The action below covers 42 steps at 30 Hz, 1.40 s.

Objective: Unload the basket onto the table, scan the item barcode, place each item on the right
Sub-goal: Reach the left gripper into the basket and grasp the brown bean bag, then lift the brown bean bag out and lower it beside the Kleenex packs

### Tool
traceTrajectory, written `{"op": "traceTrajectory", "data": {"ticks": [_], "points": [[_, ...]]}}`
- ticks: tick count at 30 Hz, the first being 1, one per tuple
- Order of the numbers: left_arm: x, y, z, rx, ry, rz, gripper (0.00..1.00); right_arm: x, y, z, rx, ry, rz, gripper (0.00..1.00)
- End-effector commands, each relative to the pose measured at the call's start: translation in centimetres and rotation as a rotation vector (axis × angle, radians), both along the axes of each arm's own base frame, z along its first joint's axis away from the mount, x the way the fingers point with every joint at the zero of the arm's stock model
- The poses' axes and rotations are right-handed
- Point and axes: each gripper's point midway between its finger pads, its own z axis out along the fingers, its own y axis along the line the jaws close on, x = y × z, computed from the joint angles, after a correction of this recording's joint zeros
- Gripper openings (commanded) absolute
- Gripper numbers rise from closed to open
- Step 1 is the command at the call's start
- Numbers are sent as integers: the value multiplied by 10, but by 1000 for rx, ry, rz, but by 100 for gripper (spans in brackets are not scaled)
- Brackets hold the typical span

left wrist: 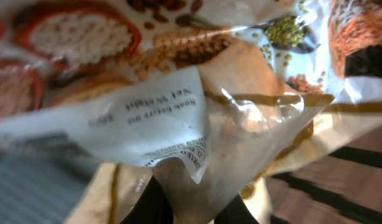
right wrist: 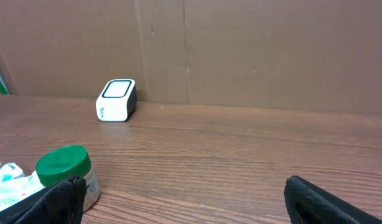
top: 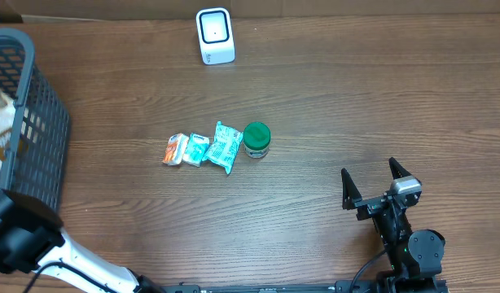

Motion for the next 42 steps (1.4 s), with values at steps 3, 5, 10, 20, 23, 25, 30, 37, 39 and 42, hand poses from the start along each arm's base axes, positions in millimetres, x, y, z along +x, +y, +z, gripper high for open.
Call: {"op": "traceTrajectory", "data": {"ticks": [3,5,10,20,23,25,30,37,39,42], "points": [[2,-64,115,82,-266,-114,4,0,0,-2,4,-3,3,100],[-4,-79,137,115,-307,-135,4,0,0,-2,4,-3,3,100],[-23,-118,186,193,-408,-188,4,0,0,-2,4,-3,3,100],[-59,-198,239,263,-530,-318,4,0,0,-2,4,-3,3,100],[-59,-213,225,245,-468,-353,4,0,0,-2,4,-3,3,100],[-57,-219,208,235,-403,-374,4,0,0,-2,4,-3,3,100],[-44,-231,153,200,-203,-416,4,0,0,-2,4,-3,3,100],[-18,-245,48,144,116,-490,4,0,0,-2,4,-3,3,100],[-11,-247,18,148,200,-505,4,0,0,-2,4,-3,3,100],[-1,-254,-26,147,304,-537,4,0,0,-2,4,-3,3,100]]}}
